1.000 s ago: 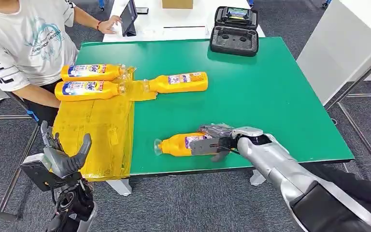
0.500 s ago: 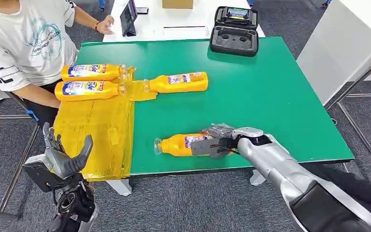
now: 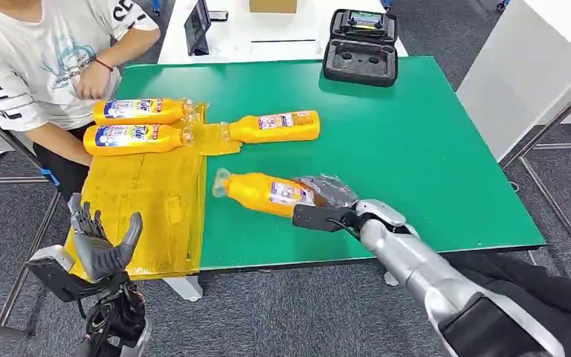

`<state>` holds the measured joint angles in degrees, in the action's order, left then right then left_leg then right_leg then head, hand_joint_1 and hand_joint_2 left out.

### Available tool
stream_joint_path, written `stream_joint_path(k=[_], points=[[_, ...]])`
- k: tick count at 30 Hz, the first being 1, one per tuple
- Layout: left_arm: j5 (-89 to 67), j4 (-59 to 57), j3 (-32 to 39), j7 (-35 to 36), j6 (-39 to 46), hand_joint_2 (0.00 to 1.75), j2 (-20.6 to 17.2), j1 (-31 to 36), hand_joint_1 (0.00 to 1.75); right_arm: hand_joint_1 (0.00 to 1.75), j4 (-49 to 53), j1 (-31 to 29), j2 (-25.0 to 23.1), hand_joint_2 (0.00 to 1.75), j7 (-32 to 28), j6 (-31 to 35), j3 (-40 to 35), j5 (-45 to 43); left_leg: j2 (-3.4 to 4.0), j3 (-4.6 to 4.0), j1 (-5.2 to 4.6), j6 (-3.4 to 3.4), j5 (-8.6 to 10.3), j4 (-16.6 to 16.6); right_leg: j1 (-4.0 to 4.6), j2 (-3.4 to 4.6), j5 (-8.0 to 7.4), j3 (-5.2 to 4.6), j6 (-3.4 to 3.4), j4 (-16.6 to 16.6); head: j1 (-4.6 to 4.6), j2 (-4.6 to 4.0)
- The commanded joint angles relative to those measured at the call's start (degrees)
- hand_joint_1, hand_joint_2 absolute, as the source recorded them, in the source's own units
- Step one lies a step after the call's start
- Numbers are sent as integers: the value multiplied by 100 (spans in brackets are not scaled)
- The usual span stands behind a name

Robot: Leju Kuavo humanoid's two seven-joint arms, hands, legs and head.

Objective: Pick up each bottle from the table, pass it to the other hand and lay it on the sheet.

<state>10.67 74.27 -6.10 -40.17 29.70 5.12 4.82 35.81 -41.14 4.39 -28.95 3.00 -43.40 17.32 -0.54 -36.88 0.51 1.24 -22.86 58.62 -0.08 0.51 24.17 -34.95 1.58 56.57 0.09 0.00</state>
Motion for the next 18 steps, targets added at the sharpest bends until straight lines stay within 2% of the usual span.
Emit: stream_joint_path(k=[1, 6, 15, 18], points=[[506, 305, -596, 41, -387, 175, -130, -140, 0, 175, 1730, 1271, -386, 175, -602, 674, 1805, -321, -5, 35, 2, -6, -17, -6, 3, -12, 18, 37, -3, -7, -2, 0], [661, 293, -1059, 186, -752, 175, -212, 73, 0, 175, 1913, 1673, -498, 175, -836, 580, 1975, -306, -18, 15, 3, -5, -9, -6, 2, -24, 13, 23, -2, -7, 0, 0], [661, 286, -1055, 185, -752, 175, -230, 60, 0, 175, 1908, 1647, -500, 175, -829, 575, 1982, -308, 1, 29, -2, -7, -16, -7, -1, -10, 15, 29, -4, -5, 0, 0], [640, 342, -1340, 191, -1001, 175, -302, 125, 0, 175, 1775, 1722, -630, 175, -903, 396, 1985, -343, 2, 16, -1, -6, -11, -5, -1, -5, 9, 16, -3, -4, 0, 0]])
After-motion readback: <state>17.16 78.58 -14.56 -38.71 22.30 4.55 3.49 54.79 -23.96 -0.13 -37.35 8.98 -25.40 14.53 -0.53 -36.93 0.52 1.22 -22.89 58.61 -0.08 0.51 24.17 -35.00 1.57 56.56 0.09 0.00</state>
